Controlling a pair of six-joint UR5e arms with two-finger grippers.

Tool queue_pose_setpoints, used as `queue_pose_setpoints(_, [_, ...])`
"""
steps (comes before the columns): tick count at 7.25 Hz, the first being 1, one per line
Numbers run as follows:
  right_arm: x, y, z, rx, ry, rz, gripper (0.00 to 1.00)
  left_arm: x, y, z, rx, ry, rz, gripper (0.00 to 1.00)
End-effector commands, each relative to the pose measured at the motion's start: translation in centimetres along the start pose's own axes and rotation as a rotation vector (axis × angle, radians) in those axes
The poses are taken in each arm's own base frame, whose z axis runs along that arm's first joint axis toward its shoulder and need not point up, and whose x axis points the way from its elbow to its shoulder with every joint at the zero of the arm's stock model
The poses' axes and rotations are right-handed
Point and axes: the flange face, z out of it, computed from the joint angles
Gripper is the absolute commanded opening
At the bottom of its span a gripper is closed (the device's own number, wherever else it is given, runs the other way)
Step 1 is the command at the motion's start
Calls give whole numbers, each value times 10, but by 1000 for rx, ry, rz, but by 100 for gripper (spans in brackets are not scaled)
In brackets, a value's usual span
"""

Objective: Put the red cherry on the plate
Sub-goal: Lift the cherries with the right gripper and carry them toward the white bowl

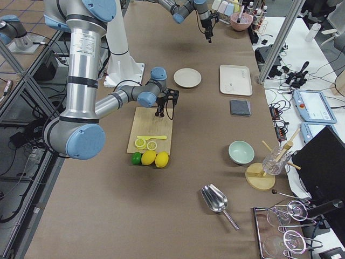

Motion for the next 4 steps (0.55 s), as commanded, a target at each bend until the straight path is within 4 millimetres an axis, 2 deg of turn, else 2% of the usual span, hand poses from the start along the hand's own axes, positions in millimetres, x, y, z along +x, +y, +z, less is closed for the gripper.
queue_pose_setpoints(1, [-26, -12, -28, 0, -77, -1, 0, -5, -2, 0, 0, -6, -4, 98])
queue_pose_setpoints(2, [-70, -27, -29, -2, -92, -2, 0, -18, -10, -4, 14, -18, -18, 98])
queue_pose_setpoints(3, [-145, -48, -26, -1, -61, 10, 0, -28, -15, -6, 21, -29, -29, 98])
queue_pose_setpoints(4, [-197, -56, -20, 3, -55, 0, 0, -43, -17, -7, 24, -46, -42, 98])
